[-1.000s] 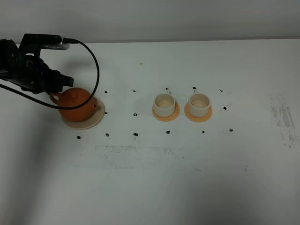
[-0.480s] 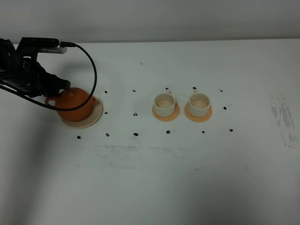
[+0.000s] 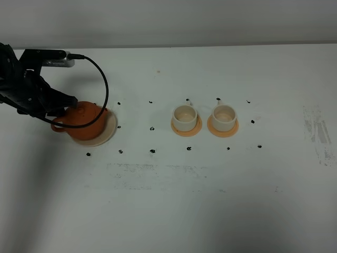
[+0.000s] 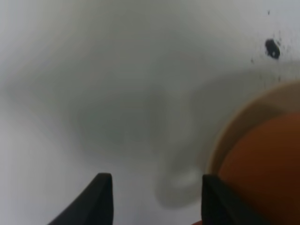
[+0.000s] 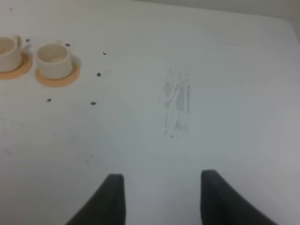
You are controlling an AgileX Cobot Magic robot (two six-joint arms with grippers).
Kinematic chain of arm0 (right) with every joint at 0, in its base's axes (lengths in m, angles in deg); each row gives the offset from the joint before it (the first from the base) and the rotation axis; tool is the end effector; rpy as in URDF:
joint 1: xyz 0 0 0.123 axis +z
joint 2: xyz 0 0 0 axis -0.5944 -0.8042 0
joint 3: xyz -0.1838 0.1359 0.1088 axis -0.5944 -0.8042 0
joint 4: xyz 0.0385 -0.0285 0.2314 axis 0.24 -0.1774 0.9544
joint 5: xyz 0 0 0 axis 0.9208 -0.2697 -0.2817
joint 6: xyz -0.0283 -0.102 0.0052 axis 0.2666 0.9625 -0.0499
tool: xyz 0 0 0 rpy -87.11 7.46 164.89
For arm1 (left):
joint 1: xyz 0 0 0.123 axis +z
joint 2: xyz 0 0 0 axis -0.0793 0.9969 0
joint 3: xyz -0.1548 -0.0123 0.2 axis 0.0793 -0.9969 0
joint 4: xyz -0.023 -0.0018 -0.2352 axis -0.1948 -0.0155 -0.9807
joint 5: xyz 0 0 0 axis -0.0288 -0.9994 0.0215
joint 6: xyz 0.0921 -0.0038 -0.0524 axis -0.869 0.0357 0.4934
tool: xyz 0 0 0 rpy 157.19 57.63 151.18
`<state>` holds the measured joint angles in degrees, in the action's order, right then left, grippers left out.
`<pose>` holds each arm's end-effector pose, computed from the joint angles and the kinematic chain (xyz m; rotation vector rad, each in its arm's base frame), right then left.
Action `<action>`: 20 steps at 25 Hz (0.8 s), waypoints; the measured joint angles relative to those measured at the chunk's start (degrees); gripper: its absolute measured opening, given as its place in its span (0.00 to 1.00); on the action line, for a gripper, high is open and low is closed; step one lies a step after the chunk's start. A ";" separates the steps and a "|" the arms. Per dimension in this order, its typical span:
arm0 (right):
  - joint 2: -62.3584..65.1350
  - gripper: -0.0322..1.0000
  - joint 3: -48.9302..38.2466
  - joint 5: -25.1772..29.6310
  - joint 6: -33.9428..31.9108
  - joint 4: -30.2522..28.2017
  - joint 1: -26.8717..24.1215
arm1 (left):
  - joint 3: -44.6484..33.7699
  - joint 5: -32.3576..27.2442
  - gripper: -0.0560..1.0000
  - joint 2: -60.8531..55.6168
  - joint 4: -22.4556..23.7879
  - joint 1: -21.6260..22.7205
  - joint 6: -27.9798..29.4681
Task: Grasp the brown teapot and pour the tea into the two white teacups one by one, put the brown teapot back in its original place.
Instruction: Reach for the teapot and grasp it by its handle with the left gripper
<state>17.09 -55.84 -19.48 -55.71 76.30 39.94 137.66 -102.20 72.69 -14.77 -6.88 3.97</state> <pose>0.0246 0.0106 0.2612 -0.2540 2.0358 0.0414 0.3894 -0.0238 0.1133 0.1711 2.7255 -0.0941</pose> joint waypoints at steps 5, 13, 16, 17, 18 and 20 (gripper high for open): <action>0.00 0.41 0.00 0.00 0.00 0.00 0.00 | 0.00 -2.13 0.49 0.00 -0.35 0.00 0.12; 0.00 0.41 0.00 0.00 0.00 0.00 0.00 | 0.00 -6.02 0.49 0.00 -0.35 0.00 0.23; 0.00 0.41 0.00 0.00 0.00 0.00 0.00 | 0.00 -7.83 0.49 0.00 -0.56 0.00 0.23; 0.00 0.41 0.00 0.00 0.00 0.00 0.00 | 0.00 -8.41 0.49 0.00 -0.67 0.00 0.23; 0.00 0.41 0.00 0.00 0.00 0.00 0.00 | 0.00 -8.98 0.49 0.00 -0.79 0.00 0.23; 0.00 0.41 0.00 0.00 0.00 0.00 0.00 | 0.00 -9.57 0.49 -0.08 -0.78 -0.05 0.23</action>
<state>17.09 -55.84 -19.48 -55.71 76.30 39.94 137.66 -111.77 72.60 -15.55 -6.93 4.20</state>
